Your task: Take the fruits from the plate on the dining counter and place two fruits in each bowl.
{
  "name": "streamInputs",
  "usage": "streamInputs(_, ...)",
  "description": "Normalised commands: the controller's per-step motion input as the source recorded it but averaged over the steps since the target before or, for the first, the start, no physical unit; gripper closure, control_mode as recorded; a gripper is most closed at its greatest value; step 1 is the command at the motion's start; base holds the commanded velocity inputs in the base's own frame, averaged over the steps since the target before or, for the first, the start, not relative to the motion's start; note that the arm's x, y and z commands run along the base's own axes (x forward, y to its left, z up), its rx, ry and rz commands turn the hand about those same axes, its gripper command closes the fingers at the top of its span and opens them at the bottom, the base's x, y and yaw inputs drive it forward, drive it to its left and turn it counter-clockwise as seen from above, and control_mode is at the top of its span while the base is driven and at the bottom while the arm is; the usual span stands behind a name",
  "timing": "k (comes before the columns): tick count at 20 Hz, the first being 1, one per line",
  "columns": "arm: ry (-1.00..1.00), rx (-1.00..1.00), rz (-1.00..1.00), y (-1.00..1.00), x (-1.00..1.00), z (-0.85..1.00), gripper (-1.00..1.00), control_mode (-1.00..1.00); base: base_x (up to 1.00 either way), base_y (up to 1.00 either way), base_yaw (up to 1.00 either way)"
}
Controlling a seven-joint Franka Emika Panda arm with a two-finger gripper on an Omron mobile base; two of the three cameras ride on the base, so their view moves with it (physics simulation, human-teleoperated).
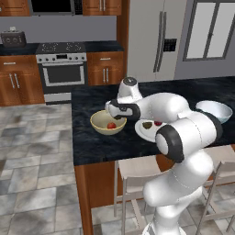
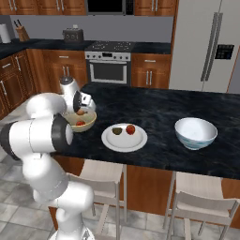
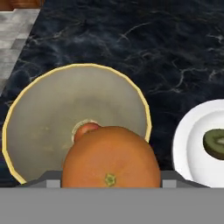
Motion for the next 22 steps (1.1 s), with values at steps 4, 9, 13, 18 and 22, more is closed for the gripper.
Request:
streamInputs(4, 0.00, 0.00, 0.08, 0.32, 0.39, -0.70, 1.00, -1.00, 0.00, 0.00, 0.00)
streamInputs(9, 0.00, 0.00, 0.13, 0.32, 0.51, -0.48, 1.00, -1.00, 0.00, 0.00, 0.00)
streamInputs(13, 0.00, 0.00, 0.02, 0.11, 0.37, -0.14, 1.00, -1.00, 0.00, 0.00, 0.00)
streamInputs(18, 0.00, 0.00, 0.00, 0.02, 0.17, -0.13, 1.00, -1.00, 0.00, 0.00, 0.00)
streamInputs(22, 0.00, 0.00, 0.00, 0.00, 0.01, -0.25, 1.00, -1.00, 0.00, 0.00, 0.00)
